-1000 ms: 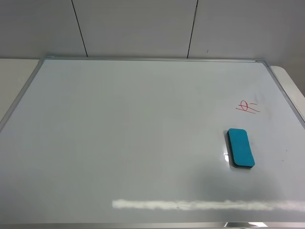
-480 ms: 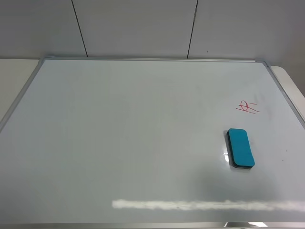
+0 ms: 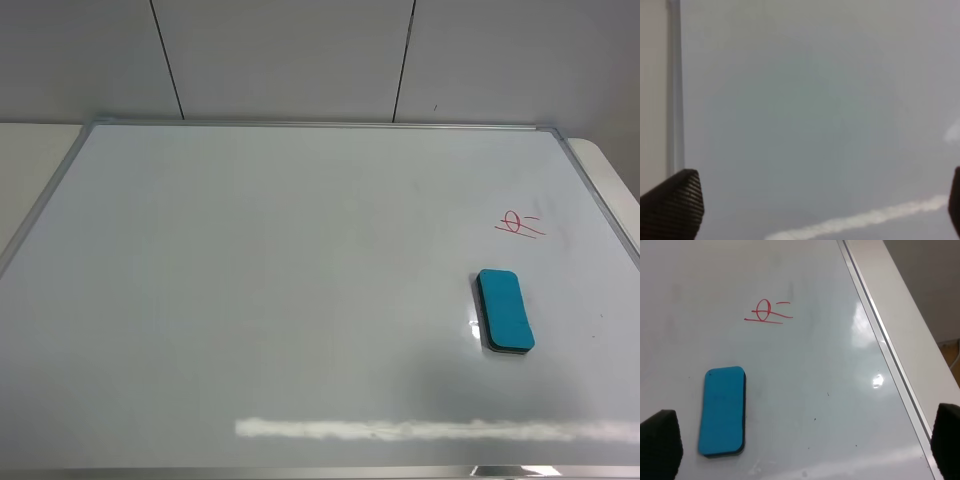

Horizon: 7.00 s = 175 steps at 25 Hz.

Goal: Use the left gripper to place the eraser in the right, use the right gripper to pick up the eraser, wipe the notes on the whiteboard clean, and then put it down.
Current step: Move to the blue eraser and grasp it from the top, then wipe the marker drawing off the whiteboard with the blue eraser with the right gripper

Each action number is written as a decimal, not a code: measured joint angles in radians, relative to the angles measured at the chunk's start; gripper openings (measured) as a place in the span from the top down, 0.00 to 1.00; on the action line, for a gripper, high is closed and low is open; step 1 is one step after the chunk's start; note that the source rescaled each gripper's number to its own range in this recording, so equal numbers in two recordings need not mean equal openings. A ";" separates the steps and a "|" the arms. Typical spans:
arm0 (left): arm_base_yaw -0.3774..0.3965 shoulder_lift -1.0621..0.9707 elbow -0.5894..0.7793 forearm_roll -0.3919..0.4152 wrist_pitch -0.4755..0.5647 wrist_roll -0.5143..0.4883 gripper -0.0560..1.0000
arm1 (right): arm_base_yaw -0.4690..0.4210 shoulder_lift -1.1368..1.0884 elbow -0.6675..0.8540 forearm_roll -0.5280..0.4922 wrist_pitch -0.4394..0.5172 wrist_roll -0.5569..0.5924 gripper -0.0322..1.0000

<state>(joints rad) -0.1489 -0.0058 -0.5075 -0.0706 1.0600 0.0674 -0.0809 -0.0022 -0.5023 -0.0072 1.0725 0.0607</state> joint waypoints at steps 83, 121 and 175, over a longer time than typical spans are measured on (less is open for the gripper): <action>0.126 0.000 0.000 0.004 -0.005 -0.001 0.00 | 0.000 0.271 -0.050 0.029 -0.047 0.088 0.00; 0.126 0.000 0.000 0.004 -0.005 -0.001 0.00 | 0.291 1.633 -0.148 0.050 -0.552 0.269 0.00; 0.126 0.000 0.000 0.004 -0.006 -0.002 0.00 | 0.313 1.668 -0.399 0.056 -0.322 0.250 0.93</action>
<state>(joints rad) -0.0225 -0.0058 -0.5075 -0.0664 1.0538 0.0656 0.2317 1.6663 -0.9009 0.0491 0.7501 0.3104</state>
